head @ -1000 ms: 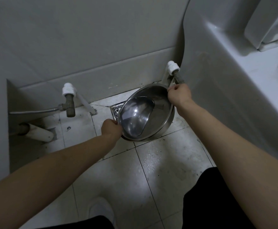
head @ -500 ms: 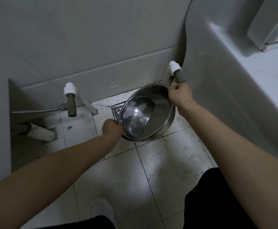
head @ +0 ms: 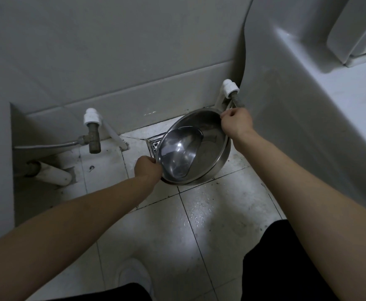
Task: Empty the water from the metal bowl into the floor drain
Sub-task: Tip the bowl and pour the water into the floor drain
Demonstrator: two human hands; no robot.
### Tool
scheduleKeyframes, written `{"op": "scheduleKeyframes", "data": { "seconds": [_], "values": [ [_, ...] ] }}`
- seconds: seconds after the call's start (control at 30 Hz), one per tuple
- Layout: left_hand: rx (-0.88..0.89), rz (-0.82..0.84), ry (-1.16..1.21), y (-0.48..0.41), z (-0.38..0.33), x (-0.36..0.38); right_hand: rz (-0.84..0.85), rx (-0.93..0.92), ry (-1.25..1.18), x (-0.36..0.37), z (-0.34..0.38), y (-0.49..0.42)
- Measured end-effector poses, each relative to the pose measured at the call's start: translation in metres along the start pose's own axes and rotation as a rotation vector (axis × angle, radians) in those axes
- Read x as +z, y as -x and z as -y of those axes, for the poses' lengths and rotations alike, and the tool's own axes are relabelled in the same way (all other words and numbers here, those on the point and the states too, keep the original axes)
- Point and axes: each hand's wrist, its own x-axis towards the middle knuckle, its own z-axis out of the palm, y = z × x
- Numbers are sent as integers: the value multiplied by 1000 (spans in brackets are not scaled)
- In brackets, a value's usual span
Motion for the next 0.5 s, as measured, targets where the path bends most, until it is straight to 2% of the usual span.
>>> {"op": "scheduleKeyframes", "data": {
  "seconds": [0.5],
  "values": [
    [-1, 14, 18, 2, -2, -2, -10, -37, -8, 2, -1, -1]
  ]
}}
